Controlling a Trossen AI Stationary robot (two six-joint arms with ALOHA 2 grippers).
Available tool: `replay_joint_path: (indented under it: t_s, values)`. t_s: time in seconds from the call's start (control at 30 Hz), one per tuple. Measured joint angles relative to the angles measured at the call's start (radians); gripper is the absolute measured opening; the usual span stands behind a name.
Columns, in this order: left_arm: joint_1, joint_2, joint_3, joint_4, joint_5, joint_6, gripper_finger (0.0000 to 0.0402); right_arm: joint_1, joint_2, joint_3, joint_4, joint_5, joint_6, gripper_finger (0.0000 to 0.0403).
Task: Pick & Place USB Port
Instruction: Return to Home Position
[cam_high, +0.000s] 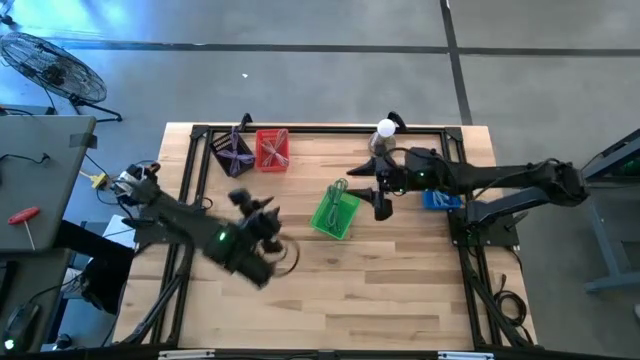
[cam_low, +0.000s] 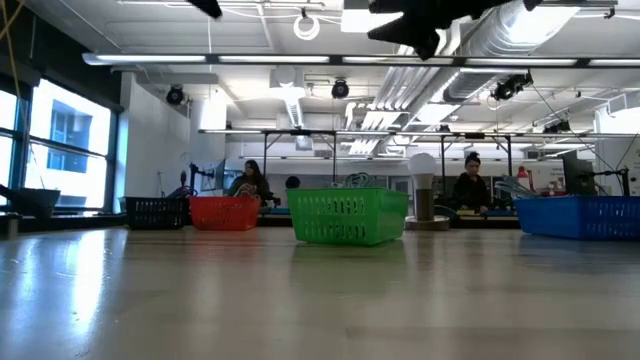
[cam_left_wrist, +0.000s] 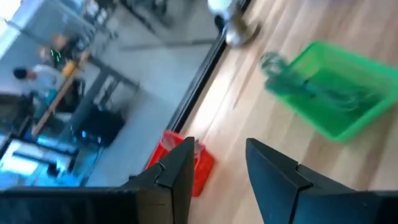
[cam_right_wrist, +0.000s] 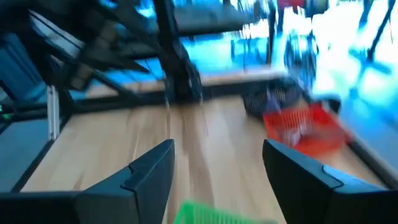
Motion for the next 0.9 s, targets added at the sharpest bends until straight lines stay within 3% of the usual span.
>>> replay_joint_path:
  t_s: [0.1,0.2,0.33,0.4,0.47,0.57,0.63,0.77,0.9]
  values:
    - [0.097,-0.028,-0.036,0.093,0.071,0.143,0.0138,0.000,0.024,-0.064,0.203,-0.021,-0.061,0.0236]
    - [0.197,-0.052,-0.081,0.330,0.213,0.394,0.0138,-0.001,0.037,-0.130,0.341,-0.039,-0.117,0.0236]
    - [0.324,-0.066,-0.172,0.791,0.610,0.767,0.0138,0.000,0.035,-0.207,0.458,-0.045,-0.140,0.0236]
    - [0.372,-0.067,-0.219,0.972,0.813,0.887,0.0138,0.003,0.035,-0.235,0.488,-0.044,-0.140,0.0236]
    - [0.413,-0.056,-0.262,1.156,0.931,0.953,0.0138,0.012,0.035,-0.258,0.500,-0.035,-0.140,0.0231]
    - [0.464,-0.050,-0.337,1.280,0.981,0.987,0.0136,0.036,0.035,-0.273,0.501,-0.008,-0.132,0.0196]
    - [0.492,-0.051,-0.385,1.332,0.976,0.995,0.0123,0.056,0.033,-0.277,0.494,-0.004,-0.136,0.0151]
    - [0.535,-0.087,-0.465,1.344,0.925,0.993,0.0038,0.086,0.001,-0.276,0.458,-0.023,-0.168,0.0029]
    - [0.564,-0.166,-0.535,1.348,0.989,0.968,0.0010,0.101,-0.103,-0.276,0.310,-0.016,-0.140,0.0013]
